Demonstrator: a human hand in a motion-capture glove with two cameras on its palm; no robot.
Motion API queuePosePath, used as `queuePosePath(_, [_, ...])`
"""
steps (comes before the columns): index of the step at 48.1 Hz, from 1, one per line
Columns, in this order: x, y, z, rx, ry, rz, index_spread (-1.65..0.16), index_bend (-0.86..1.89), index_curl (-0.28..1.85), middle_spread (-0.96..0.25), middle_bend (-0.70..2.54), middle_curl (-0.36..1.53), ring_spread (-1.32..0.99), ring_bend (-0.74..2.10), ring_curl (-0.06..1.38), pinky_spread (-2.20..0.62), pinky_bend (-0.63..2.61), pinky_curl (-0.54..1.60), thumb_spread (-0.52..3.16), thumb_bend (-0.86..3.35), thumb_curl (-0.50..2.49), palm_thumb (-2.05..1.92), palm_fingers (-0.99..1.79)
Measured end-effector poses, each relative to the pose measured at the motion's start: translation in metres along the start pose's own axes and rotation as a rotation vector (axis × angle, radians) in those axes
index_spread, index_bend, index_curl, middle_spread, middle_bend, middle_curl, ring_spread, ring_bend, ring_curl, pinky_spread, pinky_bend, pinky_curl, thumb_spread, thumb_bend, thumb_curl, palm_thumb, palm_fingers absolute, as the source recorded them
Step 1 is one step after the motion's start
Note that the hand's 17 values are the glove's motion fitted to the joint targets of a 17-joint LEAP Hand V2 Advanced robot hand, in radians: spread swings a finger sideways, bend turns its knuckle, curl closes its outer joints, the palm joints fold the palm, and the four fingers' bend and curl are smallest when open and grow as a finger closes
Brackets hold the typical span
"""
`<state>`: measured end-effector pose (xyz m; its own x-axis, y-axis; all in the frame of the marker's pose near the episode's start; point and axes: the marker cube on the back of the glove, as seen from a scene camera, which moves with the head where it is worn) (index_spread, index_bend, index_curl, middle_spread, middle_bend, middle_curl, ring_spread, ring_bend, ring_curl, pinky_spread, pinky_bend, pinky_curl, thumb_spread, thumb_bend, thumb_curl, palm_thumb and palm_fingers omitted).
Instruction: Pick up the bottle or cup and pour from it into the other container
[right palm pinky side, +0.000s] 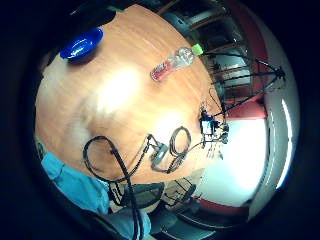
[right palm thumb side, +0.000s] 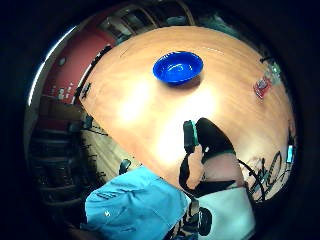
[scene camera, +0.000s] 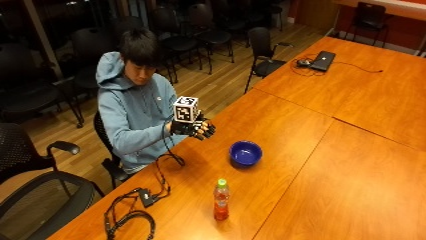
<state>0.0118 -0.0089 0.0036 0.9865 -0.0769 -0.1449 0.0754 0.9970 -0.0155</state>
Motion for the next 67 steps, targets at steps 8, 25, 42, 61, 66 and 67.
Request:
queuePosePath(8, [-0.010,-0.011,0.008,-0.049,-0.083,0.066,-0.31,0.17,0.16,0.02,0.17,0.12,0.12,0.31,0.15,0.18,0.56,0.20,0.85,0.26,0.21,0.58,0.32])
queuePosePath(25, [0.042,-0.001,-0.001,-0.064,-0.094,0.018,-0.34,0.15,0.21,0.03,0.19,0.20,0.14,0.36,0.21,0.21,0.61,0.24,1.03,0.13,0.30,0.62,0.28])
queuePosePath(42, [0.168,0.031,0.005,-0.002,-0.118,0.170,-0.33,0.14,0.23,0.04,0.19,0.25,0.14,0.38,0.24,0.21,0.63,0.25,1.07,0.03,0.36,0.67,0.27])
queuePosePath(61, [0.264,0.012,0.062,0.249,-0.437,0.247,-0.29,0.10,0.19,0.07,0.22,0.30,0.14,0.43,0.27,0.21,0.69,0.28,1.00,-0.03,0.39,0.70,0.19])
queuePosePath(66, [0.269,-0.004,0.084,0.276,-0.533,0.254,-0.29,0.11,0.19,0.07,0.22,0.31,0.14,0.45,0.28,0.22,0.70,0.28,0.98,-0.03,0.40,0.69,0.18])
queuePosePath(67, [0.271,-0.009,0.088,0.281,-0.553,0.252,-0.29,0.10,0.19,0.07,0.22,0.31,0.14,0.45,0.28,0.22,0.70,0.28,0.97,-0.03,0.40,0.70,0.18])
